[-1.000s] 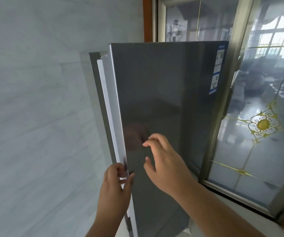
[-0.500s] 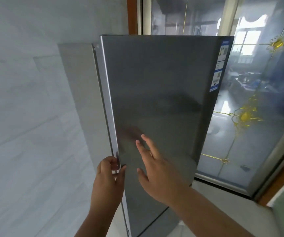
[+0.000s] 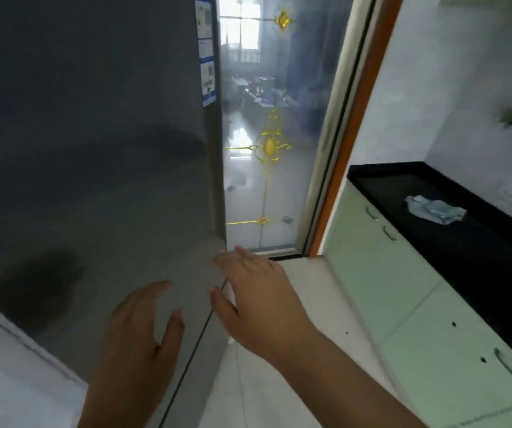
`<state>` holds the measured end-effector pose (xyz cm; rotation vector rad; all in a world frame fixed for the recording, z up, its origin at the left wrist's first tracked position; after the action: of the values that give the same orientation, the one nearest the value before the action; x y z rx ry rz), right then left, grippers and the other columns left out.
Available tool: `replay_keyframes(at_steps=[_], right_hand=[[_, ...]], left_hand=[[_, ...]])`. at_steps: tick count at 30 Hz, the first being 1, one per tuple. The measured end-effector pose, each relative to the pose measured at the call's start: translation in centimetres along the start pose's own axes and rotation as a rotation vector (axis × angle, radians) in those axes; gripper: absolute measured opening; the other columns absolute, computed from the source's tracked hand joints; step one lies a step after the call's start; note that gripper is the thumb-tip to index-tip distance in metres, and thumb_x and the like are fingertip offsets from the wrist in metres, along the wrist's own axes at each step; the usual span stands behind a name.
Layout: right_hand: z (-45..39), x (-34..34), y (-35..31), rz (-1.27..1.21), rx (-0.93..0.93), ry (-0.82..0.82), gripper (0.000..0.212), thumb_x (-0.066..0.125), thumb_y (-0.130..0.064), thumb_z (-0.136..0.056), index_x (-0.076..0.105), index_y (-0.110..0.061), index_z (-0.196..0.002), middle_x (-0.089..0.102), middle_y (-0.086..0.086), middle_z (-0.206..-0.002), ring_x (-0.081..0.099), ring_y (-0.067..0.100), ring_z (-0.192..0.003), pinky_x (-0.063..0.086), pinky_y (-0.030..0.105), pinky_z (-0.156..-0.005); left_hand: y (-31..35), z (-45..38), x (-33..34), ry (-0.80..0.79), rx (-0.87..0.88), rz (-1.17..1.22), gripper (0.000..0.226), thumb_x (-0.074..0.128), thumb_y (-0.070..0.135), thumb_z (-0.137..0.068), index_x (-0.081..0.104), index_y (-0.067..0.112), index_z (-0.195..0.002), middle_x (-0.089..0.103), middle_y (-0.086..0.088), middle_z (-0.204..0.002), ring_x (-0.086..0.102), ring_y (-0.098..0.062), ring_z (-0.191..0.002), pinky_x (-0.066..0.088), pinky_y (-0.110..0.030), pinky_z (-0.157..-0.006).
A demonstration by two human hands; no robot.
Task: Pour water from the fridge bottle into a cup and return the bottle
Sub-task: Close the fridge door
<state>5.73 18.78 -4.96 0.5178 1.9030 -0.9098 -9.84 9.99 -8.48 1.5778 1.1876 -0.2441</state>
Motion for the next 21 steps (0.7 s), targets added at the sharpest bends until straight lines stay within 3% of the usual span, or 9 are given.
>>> replay_keyframes(at_steps=[2, 5, 7, 10, 14, 19, 21], right_hand=[[2.5, -1.6, 4.6, 0.04, 0.15, 0.029, 0.049, 0.045, -0.047, -0.1, 0.055, -0.024, -0.143, 0.061, -0.004, -0.144, 0.045, 0.019, -0.145, 0.04, 0.043, -0.114], [8.3, -5.4, 11.6, 0.088, 0.395, 0.106, 0.045, 0.045, -0.049, -0.1, 0.059, -0.024, -0.135, 0.065, -0.006, -0.132, 0.056, 0.019, -0.129, 0.046, 0.041, -0.107], [13.5, -8.4, 15.7, 0.128, 0.558, 0.155, 0.045, 0.046, -0.05, -0.101, 0.056, -0.027, -0.138, 0.064, -0.008, -0.134, 0.056, 0.015, -0.127, 0.043, 0.034, -0.107], [22.6, -13.3, 20.7, 0.18, 0.795, 0.217, 0.045, 0.045, -0.051, -0.102, 0.05, -0.031, -0.142, 0.057, -0.011, -0.142, 0.047, 0.013, -0.136, 0.034, 0.033, -0.112], [35.6, -19.0, 24.6, 0.199, 1.058, 0.346, 0.046, 0.045, -0.05, -0.103, 0.046, -0.032, -0.145, 0.045, -0.015, -0.154, 0.035, 0.013, -0.147, 0.029, 0.035, -0.118], [52.3, -24.8, 26.1, 0.243, 1.328, 0.467, 0.047, 0.047, -0.045, -0.102, 0.044, -0.031, -0.147, 0.039, -0.015, -0.155, 0.037, 0.016, -0.14, 0.035, 0.034, -0.112], [59.0, -26.4, 25.9, 0.252, 1.432, 0.507, 0.048, 0.048, -0.042, -0.101, 0.044, -0.03, -0.147, 0.041, -0.015, -0.154, 0.039, 0.017, -0.138, 0.036, 0.033, -0.112]], left_hand=[[2.2, -1.1, 3.6, -0.165, 0.056, 0.014, 0.063, 0.045, 0.048, -0.089, 0.061, 0.01, -0.136, 0.065, -0.015, -0.134, 0.057, -0.035, -0.124, 0.043, -0.048, -0.109], [7.5, -1.6, 8.6, -0.352, 0.205, 0.041, 0.06, 0.041, 0.052, -0.094, 0.06, 0.019, -0.141, 0.06, -0.004, -0.144, 0.054, -0.029, -0.135, 0.039, -0.046, -0.115], [12.1, -1.2, 11.8, -0.433, 0.291, 0.042, 0.055, 0.039, 0.057, -0.096, 0.057, 0.029, -0.14, 0.057, 0.004, -0.145, 0.052, -0.025, -0.135, 0.041, -0.051, -0.113], [20.8, 1.1, 16.7, -0.516, 0.451, 0.021, 0.051, 0.038, 0.053, -0.099, 0.059, 0.026, -0.137, 0.061, -0.001, -0.139, 0.055, -0.032, -0.129, 0.046, -0.054, -0.106], [33.0, 8.0, 21.5, -0.62, 0.682, 0.026, 0.051, 0.037, 0.048, -0.102, 0.063, 0.021, -0.137, 0.063, -0.005, -0.14, 0.056, -0.032, -0.128, 0.043, -0.048, -0.106], [45.5, 19.8, 26.7, -0.774, 0.941, 0.134, 0.056, 0.029, 0.057, -0.101, 0.064, 0.028, -0.135, 0.063, 0.003, -0.137, 0.055, -0.025, -0.13, 0.046, -0.049, -0.108], [49.9, 25.1, 28.1, -0.814, 1.017, 0.172, 0.05, 0.036, 0.054, -0.101, 0.063, 0.031, -0.135, 0.062, 0.006, -0.136, 0.054, -0.024, -0.128, 0.046, -0.048, -0.104]])
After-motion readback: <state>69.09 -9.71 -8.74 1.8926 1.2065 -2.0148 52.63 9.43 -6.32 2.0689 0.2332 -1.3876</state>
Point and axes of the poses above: each hand's wrist, its own z-axis away from the middle knuckle, its own x-axis out of the palm, y = z × x, the point moved 10 cm from there along -z, towards the middle knuckle
